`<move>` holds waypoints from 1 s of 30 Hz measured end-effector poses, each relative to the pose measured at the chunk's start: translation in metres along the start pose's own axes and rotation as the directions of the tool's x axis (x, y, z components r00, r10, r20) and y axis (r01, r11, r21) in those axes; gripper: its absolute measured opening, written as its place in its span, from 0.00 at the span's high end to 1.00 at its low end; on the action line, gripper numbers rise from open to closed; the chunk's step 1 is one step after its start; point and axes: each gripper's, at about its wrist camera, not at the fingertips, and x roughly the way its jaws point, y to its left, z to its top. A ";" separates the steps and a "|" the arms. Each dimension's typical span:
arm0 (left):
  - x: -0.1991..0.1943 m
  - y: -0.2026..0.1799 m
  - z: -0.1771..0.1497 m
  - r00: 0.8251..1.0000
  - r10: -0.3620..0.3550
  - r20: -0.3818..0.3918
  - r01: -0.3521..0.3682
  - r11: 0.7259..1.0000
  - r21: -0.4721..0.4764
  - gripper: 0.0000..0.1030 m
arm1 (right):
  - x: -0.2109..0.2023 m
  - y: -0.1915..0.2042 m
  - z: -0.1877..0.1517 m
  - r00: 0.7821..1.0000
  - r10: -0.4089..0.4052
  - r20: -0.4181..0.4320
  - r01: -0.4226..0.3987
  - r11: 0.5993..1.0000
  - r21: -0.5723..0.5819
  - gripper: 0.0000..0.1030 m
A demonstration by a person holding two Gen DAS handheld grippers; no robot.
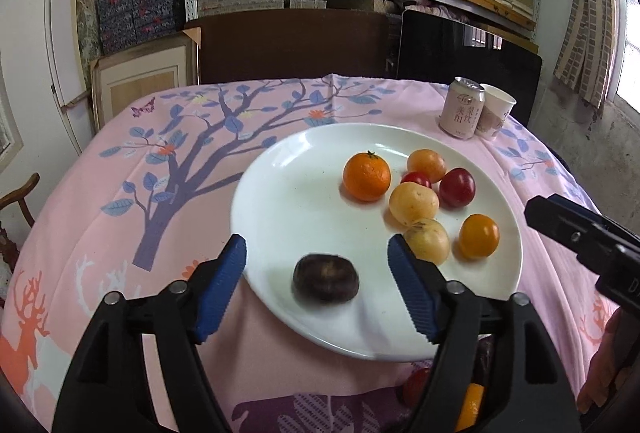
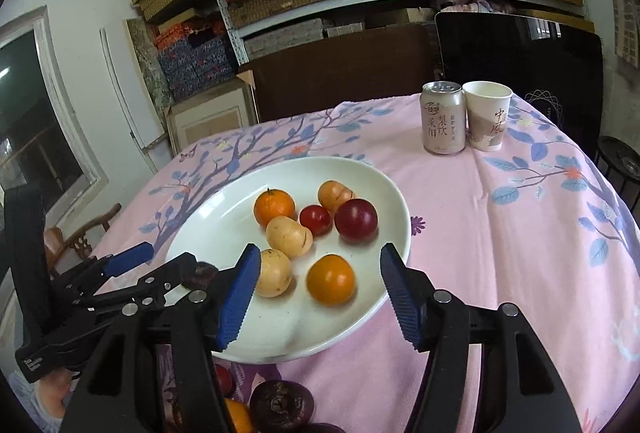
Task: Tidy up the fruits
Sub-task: 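Carry the plum and orange tomato over the white plate and open both grippers, then move both open grippers back toward the fruit pile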
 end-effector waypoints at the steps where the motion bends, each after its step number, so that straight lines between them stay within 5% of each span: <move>1: -0.002 0.000 0.000 1.000 0.006 0.006 -0.006 1.000 0.005 0.30 | -0.002 -0.002 0.000 1.000 0.010 0.000 -0.010 1.000 0.013 0.39; 9: -0.019 -0.003 -0.005 0.998 0.042 0.046 -0.044 0.999 0.027 0.18 | -0.011 -0.011 -0.003 1.000 0.014 0.003 -0.014 0.999 0.052 0.38; 22: -0.042 -0.015 -0.019 0.996 0.044 0.078 -0.049 0.997 0.061 0.15 | -0.040 -0.021 -0.022 0.999 -0.001 0.036 -0.002 0.997 0.077 0.37; 24: -0.047 -0.017 -0.024 0.996 0.045 0.081 -0.050 0.996 0.068 0.15 | -0.049 -0.025 -0.027 0.999 -0.016 0.050 0.012 0.996 0.089 0.28; 30: -0.065 -0.013 -0.049 0.997 0.037 0.064 -0.041 0.997 0.068 0.15 | -0.070 -0.040 -0.044 0.997 -0.035 0.067 0.025 0.989 0.147 0.27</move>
